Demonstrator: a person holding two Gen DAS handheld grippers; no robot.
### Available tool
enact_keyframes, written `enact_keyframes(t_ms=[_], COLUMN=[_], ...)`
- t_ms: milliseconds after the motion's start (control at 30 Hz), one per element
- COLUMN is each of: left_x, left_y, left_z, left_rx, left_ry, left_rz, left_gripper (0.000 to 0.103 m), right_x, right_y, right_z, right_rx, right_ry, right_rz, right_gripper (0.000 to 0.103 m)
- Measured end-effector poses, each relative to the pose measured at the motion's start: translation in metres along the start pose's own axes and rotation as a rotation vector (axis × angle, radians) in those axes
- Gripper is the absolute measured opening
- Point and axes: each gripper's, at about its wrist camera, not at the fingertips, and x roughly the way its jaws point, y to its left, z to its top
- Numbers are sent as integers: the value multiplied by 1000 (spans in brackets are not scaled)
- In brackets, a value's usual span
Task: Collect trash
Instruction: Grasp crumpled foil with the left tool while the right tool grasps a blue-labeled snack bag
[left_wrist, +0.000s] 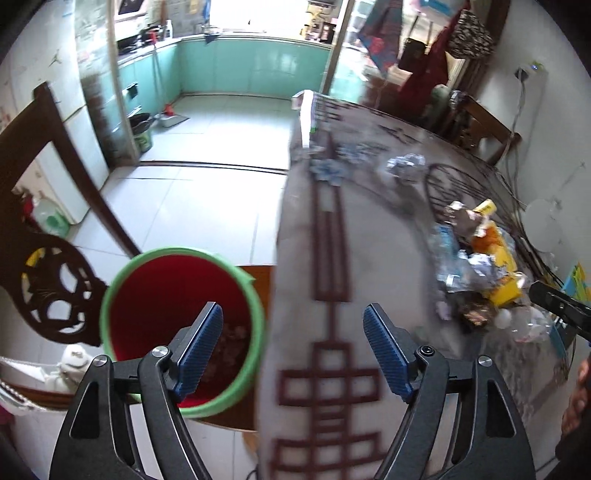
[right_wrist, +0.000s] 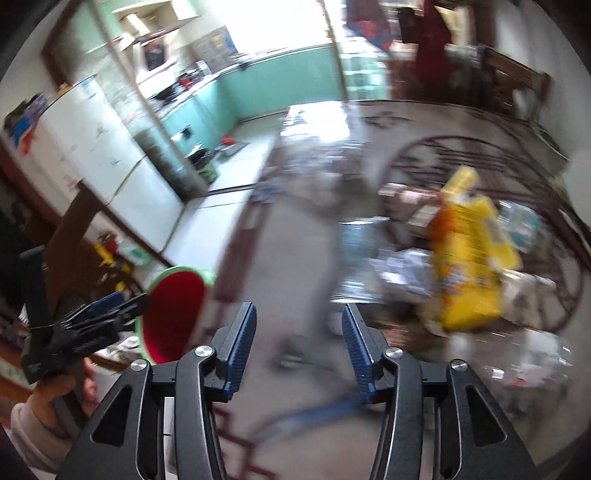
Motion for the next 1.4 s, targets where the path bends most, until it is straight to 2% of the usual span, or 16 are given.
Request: enact_keyframes(t_ms=[167, 267, 400, 600, 700, 767, 800, 833, 867, 967, 1000, 1100, 1167, 1367, 1400], left_x=[2, 10, 40, 92, 114, 125, 129, 132, 138, 140, 137, 121, 104, 67, 63], left_y=[-51, -92, -156, -215, -228, -230, -228, -227, -225, -222, -223, -220, -217, -208, -207], left_z=[-1, 1, 7, 18, 20, 21, 21, 20, 19, 19, 19, 23, 27, 28, 27], left_rx=[-8, 30, 49, 20, 24, -3, -21, -34, -55, -74, -70, -70, -57, -28, -30], left_ry=[3, 6, 59, 138, 180, 207, 219, 230, 254, 263, 260, 216, 172, 114, 112], left_rz=[-42, -95, -194, -184, -139, -129, -126, -131, -146, -169, -166, -149, -134, -117, -112], left_gripper=[81, 81, 81, 81, 80, 76, 66, 51, 41, 34, 26, 26, 26, 28, 29], right_x=[-18, -30, -43, -49, -47, -39, -34, -28, -23, 1, 10, 35, 61, 100, 99], right_y=[-72, -111, -149, -192, -207, -216, -220, -225, -224, -215, -215, -234, -252, -284, -284], right_z=[8, 16, 29, 52, 68, 78, 83, 90, 95, 106, 108, 106, 101, 85, 85], right_rx=[-8, 0, -11, -28, -19, -7, 9, 26, 24, -53, -61, 36, 124, 307, 305], right_ry=[-14, -32, -49, -70, -88, -84, -82, -84, -84, -65, -62, -40, 12, 85, 54], right_rz=[-70, -77, -79, -82, -69, -73, -65, -35, -17, -57, -86, -112, -147, -135, -132], right_gripper=[48, 48, 48, 48, 50, 51, 52, 52, 52, 52, 52, 57, 57, 58, 62])
